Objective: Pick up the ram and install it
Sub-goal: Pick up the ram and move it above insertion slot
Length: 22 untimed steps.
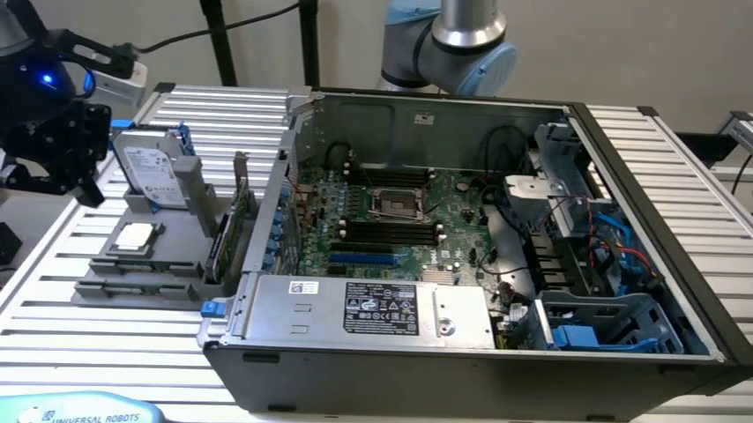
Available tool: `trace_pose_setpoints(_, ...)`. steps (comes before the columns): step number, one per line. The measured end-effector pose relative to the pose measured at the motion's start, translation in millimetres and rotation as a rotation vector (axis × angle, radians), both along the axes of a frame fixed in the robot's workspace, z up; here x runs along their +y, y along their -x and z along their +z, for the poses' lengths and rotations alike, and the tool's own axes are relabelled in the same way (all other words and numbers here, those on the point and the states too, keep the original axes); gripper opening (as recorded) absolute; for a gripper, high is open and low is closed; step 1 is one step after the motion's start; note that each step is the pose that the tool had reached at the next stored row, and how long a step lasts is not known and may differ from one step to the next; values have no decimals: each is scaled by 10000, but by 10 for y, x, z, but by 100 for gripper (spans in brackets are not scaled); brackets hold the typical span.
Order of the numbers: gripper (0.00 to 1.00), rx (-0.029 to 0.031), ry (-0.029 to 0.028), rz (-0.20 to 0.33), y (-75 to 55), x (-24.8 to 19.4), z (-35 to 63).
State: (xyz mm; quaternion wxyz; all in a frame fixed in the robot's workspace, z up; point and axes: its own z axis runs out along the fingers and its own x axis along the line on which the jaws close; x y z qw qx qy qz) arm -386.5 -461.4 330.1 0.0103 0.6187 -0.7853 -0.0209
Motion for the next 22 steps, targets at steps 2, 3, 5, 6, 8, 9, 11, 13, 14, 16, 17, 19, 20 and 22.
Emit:
trace_pose_setpoints(2, 11, 0, 0, 377, 0, 0, -17)
trace_pose_setpoints(3, 11, 0, 0, 549, 0, 0, -25)
trace_pose_setpoints(5, 11, 1, 1, 909, 0, 0, -42)
trace_pose_setpoints(6, 11, 0, 1, 1106, 0, 0, -51)
trace_pose_setpoints(8, 11, -2, 1, 1454, 0, 0, -68)
trace_pose_setpoints(9, 11, -3, 1, 1639, 0, 0, -79)
trace_pose_setpoints(11, 11, -4, 0, 1936, 0, -1, -106)
trace_pose_setpoints(13, 11, -5, 0, 2126, 0, -7, -136)
trace_pose_setpoints(14, 11, -4, 1, 2190, -2, -12, -151)
trace_pose_setpoints(16, 12, -6, 0, 2282, -6, -26, -183)
trace_pose_setpoints(17, 18, -5, 1, 2319, -10, -35, -201)
trace_pose_setpoints(19, 24, -5, 0, 2372, -18, -54, -235)
trace_pose_setpoints(20, 24, -6, 0, 2394, -21, -65, -252)
trace_pose_setpoints(22, 36, -4, 2, 2423, -28, -91, -287)
